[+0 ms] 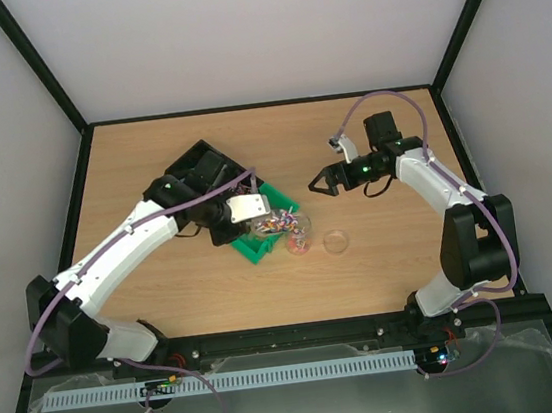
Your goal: Pack the candies
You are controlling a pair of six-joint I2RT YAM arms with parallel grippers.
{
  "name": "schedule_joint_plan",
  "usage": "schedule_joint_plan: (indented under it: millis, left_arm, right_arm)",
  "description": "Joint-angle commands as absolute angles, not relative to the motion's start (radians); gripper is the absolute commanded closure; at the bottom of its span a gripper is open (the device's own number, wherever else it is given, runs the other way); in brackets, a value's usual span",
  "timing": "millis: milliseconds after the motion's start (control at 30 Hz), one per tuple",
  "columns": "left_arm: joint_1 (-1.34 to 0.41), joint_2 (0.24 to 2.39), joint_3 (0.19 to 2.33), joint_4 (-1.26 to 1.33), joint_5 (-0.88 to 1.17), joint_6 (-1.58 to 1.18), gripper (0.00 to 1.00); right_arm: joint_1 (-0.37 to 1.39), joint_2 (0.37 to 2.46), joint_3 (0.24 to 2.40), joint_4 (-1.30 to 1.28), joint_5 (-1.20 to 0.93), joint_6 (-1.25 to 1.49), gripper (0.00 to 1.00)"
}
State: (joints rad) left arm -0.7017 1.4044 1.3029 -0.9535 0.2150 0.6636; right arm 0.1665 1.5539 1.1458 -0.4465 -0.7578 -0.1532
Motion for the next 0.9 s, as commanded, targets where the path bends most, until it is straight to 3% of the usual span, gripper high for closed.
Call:
schedule_joint_plan:
  millis: [0,867]
  left_arm:
    - [-0.712,1.422,1.347,-0.982,0.175,0.658,0.98]
    - [-0.805,1.513,1.488,-1.092,0.054,0.644,0.98]
  right_arm:
    - [0.158,1.53,1.137,-0.462,-0.792,-0.15,0.01]
    - [0.149,1.525,1.14,-0.468,-0.808,-0.153,0.01]
